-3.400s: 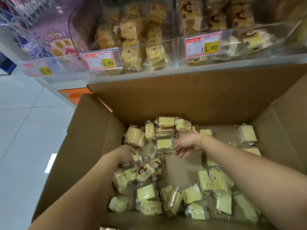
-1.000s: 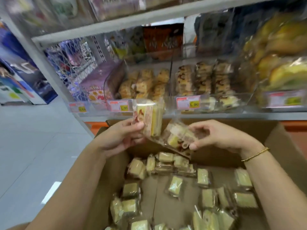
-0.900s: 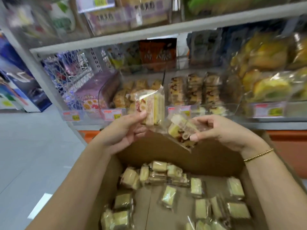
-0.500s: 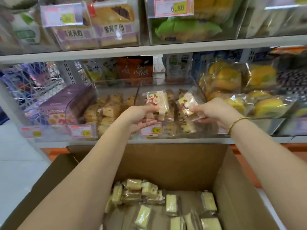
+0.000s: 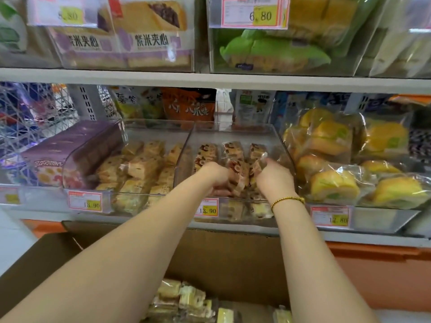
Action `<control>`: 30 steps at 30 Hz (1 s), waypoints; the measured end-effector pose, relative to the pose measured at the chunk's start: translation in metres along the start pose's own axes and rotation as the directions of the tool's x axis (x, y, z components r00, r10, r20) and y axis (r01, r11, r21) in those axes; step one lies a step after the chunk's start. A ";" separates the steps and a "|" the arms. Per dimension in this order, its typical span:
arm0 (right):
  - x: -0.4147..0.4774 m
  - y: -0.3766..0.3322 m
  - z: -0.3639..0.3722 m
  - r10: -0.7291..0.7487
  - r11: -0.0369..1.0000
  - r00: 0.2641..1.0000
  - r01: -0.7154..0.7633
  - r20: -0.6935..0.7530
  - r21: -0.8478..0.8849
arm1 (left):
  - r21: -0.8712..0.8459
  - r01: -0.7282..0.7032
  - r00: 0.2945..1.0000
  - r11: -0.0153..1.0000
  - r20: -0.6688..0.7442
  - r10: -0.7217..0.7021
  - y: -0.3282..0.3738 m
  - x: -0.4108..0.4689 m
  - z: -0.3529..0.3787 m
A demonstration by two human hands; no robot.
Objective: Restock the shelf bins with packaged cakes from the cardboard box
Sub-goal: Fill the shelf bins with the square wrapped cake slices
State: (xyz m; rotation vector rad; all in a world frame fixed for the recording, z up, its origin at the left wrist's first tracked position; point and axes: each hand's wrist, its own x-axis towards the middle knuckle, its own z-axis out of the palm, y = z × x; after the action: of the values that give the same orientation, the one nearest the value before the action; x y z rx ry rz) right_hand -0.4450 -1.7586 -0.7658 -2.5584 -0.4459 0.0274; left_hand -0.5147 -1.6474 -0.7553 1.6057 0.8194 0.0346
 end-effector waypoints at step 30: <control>0.008 -0.006 0.000 -0.075 0.945 0.997 0.065 -0.018 -0.320 | 0.927 -0.339 0.763 0.163 0.169 0.624 -0.019 0.054 -0.015</control>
State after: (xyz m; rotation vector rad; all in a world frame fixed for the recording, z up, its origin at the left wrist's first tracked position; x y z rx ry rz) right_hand -0.4391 -1.7512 -0.7617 -2.8535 -0.5697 -0.1183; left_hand -0.4908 -1.6072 -0.7915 3.0519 0.4069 0.3045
